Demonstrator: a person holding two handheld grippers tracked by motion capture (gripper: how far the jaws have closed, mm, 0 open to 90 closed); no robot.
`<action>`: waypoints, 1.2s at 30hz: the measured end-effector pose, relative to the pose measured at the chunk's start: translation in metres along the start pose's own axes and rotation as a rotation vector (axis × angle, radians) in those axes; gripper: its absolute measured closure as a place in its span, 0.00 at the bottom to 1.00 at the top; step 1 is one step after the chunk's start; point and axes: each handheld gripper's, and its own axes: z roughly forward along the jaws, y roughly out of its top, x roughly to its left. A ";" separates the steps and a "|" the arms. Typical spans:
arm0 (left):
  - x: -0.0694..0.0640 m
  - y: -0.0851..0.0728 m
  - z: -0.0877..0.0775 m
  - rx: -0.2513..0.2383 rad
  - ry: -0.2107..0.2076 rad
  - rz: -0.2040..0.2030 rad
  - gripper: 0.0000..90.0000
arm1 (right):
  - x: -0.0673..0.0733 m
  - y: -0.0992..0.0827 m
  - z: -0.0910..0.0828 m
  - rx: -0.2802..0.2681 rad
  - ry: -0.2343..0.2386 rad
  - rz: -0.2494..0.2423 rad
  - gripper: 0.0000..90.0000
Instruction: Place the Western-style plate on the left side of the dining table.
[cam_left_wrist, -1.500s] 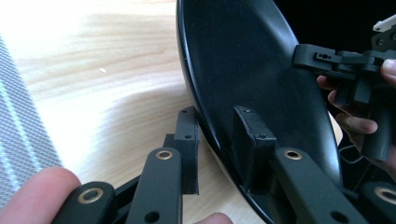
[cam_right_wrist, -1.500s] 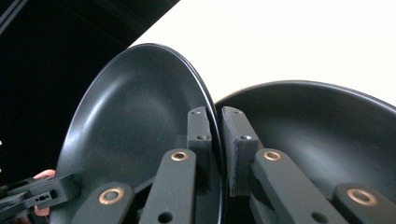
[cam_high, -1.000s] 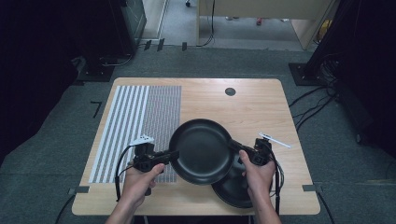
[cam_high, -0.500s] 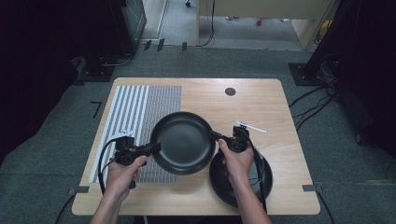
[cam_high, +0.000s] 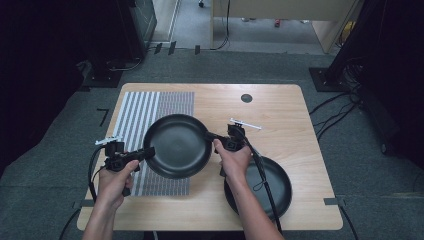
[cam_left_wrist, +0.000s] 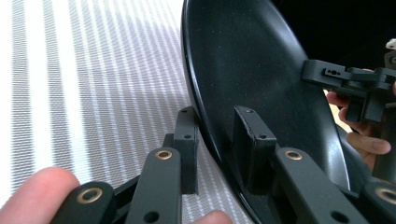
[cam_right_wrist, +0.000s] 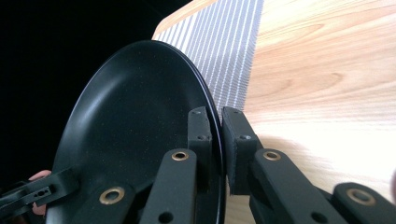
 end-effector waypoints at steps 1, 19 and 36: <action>0.003 0.001 0.000 -0.002 0.004 -0.003 0.80 | 0.001 0.001 0.004 0.003 0.000 -0.004 0.92; 0.056 0.011 -0.002 -0.019 0.104 -0.079 0.80 | 0.013 0.005 0.077 0.073 -0.001 -0.002 0.92; 0.095 0.014 0.020 -0.030 0.173 -0.167 0.78 | 0.014 0.009 0.128 0.107 -0.066 -0.019 0.91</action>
